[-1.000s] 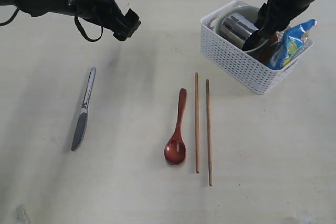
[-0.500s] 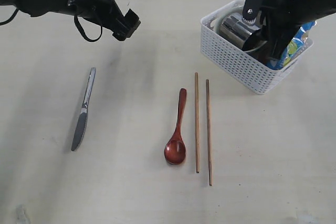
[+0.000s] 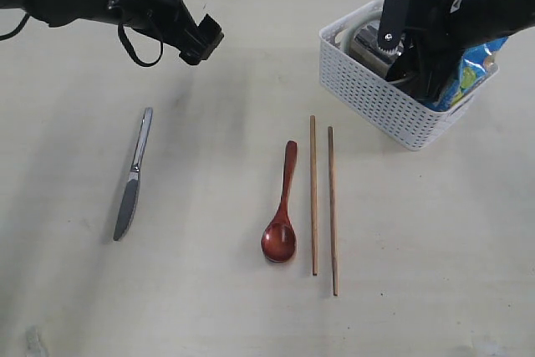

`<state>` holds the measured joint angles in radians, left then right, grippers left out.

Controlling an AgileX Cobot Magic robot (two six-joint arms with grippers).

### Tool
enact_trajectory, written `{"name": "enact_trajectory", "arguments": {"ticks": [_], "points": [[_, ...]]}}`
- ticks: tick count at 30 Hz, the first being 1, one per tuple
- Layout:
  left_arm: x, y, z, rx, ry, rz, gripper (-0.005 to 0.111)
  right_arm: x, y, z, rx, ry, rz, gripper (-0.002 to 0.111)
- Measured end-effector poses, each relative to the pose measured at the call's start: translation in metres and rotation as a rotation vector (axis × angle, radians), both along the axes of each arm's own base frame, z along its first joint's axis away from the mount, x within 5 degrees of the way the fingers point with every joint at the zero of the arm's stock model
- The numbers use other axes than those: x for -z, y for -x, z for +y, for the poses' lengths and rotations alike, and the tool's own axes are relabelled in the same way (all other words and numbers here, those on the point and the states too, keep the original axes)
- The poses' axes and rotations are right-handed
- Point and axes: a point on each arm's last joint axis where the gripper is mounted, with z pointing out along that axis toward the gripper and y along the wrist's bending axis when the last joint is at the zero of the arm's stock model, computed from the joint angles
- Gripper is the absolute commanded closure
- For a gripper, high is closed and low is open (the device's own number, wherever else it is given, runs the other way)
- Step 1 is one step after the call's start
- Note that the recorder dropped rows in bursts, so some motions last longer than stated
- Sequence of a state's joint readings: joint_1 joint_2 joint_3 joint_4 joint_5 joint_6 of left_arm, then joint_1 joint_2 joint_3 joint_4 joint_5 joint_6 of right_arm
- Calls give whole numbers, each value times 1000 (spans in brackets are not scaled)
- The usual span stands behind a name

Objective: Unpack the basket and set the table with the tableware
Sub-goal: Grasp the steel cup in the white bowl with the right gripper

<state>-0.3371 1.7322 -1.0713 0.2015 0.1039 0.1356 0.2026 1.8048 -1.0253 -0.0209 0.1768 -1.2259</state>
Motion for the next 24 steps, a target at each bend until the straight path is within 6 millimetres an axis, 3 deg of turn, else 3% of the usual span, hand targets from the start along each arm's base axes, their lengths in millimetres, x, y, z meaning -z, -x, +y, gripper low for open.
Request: {"name": "enact_trajectory", "arguments": {"ticks": [16, 20, 23, 24], "points": [[0, 0, 0, 0, 1, -2, 1, 5, -10, 2, 29, -49, -82, 56], [0, 0, 0, 0, 1, -2, 1, 5, -10, 2, 30, -51, -83, 89], [0, 0, 0, 0, 1, -2, 1, 5, -10, 2, 35, -56, -83, 108], [0, 0, 0, 0, 1, -2, 1, 4, -10, 2, 38, -60, -86, 109]]}}
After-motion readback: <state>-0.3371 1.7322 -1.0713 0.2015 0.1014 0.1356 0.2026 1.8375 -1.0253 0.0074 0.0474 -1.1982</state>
